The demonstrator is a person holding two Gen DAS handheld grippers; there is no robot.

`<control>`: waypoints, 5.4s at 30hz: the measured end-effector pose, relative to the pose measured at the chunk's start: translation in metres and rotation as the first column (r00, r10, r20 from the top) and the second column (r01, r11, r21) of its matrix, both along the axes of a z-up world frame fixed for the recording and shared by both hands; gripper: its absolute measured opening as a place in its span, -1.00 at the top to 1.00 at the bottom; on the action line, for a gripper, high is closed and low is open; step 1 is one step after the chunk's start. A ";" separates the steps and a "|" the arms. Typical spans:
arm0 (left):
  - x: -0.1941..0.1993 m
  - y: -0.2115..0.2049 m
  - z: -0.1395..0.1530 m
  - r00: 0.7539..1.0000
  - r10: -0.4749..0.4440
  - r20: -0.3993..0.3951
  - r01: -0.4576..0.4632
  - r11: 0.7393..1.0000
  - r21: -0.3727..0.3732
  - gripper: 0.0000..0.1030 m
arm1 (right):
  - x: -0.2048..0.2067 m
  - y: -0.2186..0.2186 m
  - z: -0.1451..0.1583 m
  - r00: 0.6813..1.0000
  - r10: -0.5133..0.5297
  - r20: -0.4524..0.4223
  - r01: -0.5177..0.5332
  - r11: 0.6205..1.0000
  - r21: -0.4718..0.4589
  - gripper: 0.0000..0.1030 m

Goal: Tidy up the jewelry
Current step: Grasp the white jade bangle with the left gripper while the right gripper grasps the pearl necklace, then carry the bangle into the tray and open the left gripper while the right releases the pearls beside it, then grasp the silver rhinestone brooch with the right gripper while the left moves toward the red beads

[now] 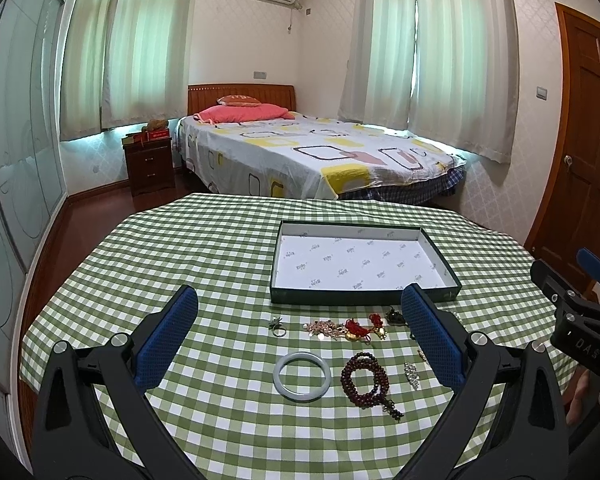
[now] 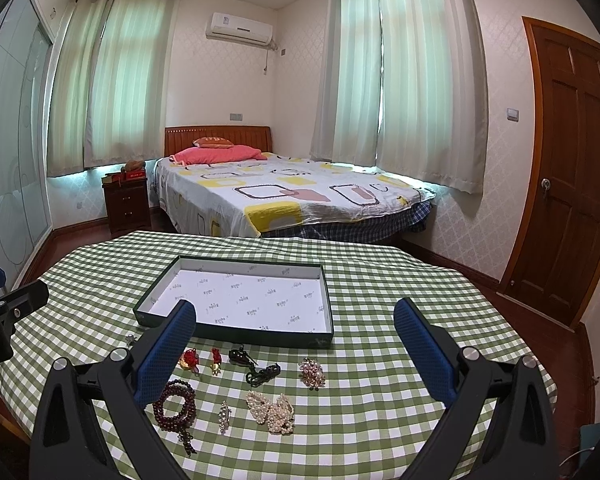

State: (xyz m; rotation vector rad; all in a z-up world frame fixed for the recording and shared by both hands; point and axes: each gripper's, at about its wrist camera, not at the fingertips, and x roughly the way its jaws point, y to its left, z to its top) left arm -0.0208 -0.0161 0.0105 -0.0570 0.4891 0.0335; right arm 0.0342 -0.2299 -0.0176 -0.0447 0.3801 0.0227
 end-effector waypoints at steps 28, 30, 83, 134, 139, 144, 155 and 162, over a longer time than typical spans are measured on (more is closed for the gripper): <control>0.091 0.012 -0.155 0.934 -0.072 -0.349 0.063 0.997 -0.036 -0.90 | 0.059 -0.021 -0.146 0.967 0.055 -0.248 -0.057 0.998 0.001 -0.88; 0.096 0.015 -0.164 0.924 -0.067 -0.375 0.054 0.997 -0.046 -0.88 | 0.060 -0.020 -0.149 0.964 0.060 -0.258 -0.061 0.998 0.004 -0.88; 0.078 0.014 -0.140 0.971 -0.018 -0.238 0.025 0.999 0.027 -0.34 | 0.056 -0.009 -0.140 0.937 0.185 -0.297 -0.167 0.982 0.086 0.68; 0.281 -0.030 -0.160 0.927 -0.085 -0.367 0.093 0.996 0.007 -0.35 | 0.235 -0.026 -0.140 0.906 0.116 -0.407 -0.068 0.989 0.130 0.68; 0.284 -0.031 -0.160 0.927 -0.078 -0.368 0.089 0.996 0.013 -0.37 | 0.235 -0.025 -0.142 0.902 0.115 -0.415 -0.068 0.990 0.127 0.56; 0.282 -0.028 -0.159 0.927 -0.078 -0.366 0.084 0.996 0.002 -0.42 | 0.231 -0.024 -0.138 0.907 0.123 -0.402 -0.075 0.988 0.135 0.22; 0.229 -0.021 -0.127 0.970 -0.070 -0.234 0.075 0.997 0.011 -0.49 | 0.174 -0.015 -0.105 0.948 0.119 -0.294 -0.085 0.988 0.125 0.15; 0.168 -0.019 -0.111 0.982 -0.059 -0.177 0.063 0.998 0.017 -0.49 | 0.118 -0.002 -0.103 0.953 0.141 -0.267 -0.109 0.985 0.133 0.15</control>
